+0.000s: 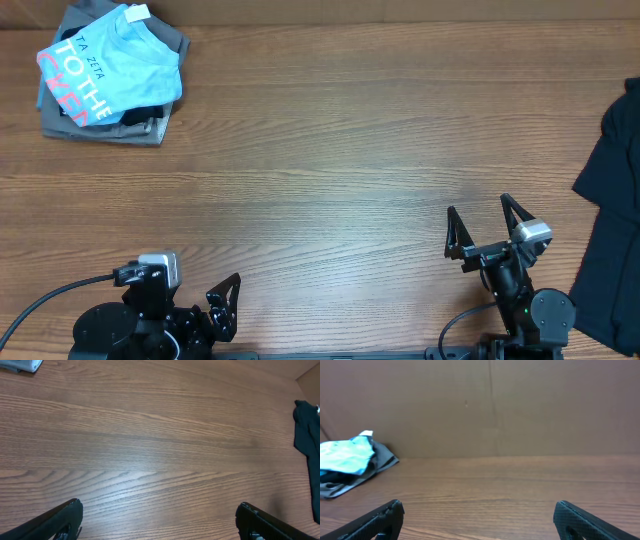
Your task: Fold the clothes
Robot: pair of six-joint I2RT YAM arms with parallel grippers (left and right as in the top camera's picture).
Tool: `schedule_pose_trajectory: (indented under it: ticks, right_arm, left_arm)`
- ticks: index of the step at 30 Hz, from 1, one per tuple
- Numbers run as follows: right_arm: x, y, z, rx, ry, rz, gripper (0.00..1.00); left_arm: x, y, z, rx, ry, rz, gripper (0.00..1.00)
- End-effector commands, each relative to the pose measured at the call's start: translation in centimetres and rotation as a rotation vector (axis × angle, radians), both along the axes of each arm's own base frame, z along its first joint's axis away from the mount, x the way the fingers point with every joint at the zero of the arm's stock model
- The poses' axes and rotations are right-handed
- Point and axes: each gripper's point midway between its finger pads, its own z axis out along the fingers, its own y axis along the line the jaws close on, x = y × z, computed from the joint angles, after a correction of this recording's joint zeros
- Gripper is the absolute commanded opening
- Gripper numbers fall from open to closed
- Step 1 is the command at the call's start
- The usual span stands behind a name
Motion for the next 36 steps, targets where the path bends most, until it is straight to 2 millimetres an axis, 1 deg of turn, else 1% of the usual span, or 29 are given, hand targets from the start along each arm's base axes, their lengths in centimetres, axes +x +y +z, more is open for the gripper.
schedule_pose_trajectory:
  ticks: [1,3,10,13,14,16,36]
  right_arm:
    - [0.4,-0.5,-1.4,-0.003,0.009,-0.03,1.0]
    - [0.4,-0.6,-2.2,-0.003,0.041,-0.039,1.0]
    - [0.4,-0.7,-2.2,-0.002,0.043,-0.043,1.0]
    - [0.5,-1.3,-2.2,-0.056,0.033,-0.079,1.0]
    - [0.6,-1.9,-2.3,-0.063,0.036,-0.115,1.0]
    - [0.7,-2.3,-2.4,-0.061,0.04,-0.142,1.0]
    - [0.7,-2.3,-2.4,-0.043,0.044,-0.138,1.0]
  left_arm:
    - [0.0,0.0,-0.2,-0.003,0.004,0.004,1.0]
    - [0.0,0.0,-0.2,-0.003,0.004,0.004,1.0]
    - [0.0,0.0,-0.2,-0.003,0.004,0.004,1.0]
    - [0.0,0.0,-0.2,-0.003,0.004,0.004,1.0]
    - [0.0,0.0,-0.2,-0.003,0.004,0.004,1.0]
    - [0.0,0.0,-0.2,-0.003,0.004,0.004,1.0]
    - [0.0,0.0,-0.2,-0.003,0.004,0.004,1.0]
